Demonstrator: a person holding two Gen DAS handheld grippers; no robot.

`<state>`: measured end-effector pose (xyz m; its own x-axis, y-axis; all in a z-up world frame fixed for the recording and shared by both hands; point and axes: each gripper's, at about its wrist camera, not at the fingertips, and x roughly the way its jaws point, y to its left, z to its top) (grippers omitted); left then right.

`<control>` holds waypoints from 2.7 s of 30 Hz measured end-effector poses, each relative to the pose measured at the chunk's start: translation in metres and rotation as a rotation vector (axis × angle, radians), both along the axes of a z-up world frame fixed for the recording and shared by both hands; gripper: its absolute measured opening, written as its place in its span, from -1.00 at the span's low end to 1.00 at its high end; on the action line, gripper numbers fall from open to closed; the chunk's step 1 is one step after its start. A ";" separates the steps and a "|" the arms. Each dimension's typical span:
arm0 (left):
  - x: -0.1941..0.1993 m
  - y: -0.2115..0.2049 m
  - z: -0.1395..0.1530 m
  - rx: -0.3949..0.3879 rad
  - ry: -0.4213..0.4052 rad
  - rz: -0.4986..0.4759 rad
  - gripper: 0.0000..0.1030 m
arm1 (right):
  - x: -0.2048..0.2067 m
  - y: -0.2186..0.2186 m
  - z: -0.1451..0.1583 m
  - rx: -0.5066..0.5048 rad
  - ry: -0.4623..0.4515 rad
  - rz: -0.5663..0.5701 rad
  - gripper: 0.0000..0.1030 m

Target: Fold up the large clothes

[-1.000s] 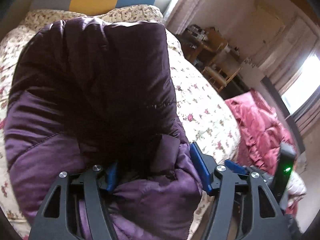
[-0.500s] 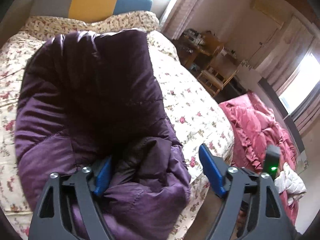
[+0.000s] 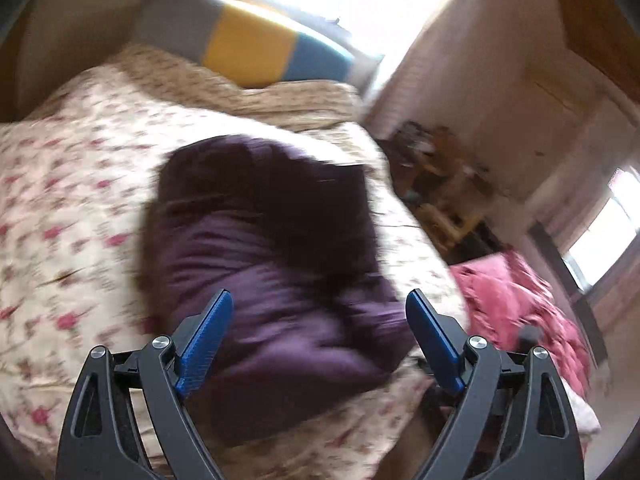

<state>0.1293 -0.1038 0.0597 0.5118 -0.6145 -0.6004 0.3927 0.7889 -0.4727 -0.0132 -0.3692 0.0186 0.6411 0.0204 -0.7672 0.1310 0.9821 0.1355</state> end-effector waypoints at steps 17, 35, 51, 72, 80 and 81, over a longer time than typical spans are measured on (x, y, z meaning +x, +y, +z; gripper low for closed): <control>-0.010 0.035 -0.067 0.096 0.106 0.140 0.13 | 0.006 0.063 0.065 0.068 -0.187 0.230 0.02; -0.014 0.012 -0.069 0.092 0.090 0.051 0.12 | 0.034 0.070 0.012 -0.021 -0.020 0.259 -0.78; -0.005 -0.026 -0.069 0.162 0.048 -0.047 0.01 | 0.039 0.050 -0.072 -0.007 0.127 0.200 -0.87; 0.001 -0.034 -0.073 0.190 0.015 -0.035 0.03 | 0.009 0.041 -0.037 -0.012 0.020 0.169 -0.49; 0.006 -0.014 -0.054 0.169 -0.020 0.004 0.03 | -0.002 0.046 0.005 -0.034 -0.059 0.160 -0.30; 0.007 -0.011 -0.052 0.169 -0.026 0.012 0.03 | 0.002 0.047 0.009 -0.034 -0.069 0.161 -0.29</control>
<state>0.1360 -0.1150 0.0080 0.5354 -0.4992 -0.6813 0.3928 0.8613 -0.3224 -0.0112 -0.3223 0.0276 0.6830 0.1012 -0.7234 -0.0364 0.9938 0.1047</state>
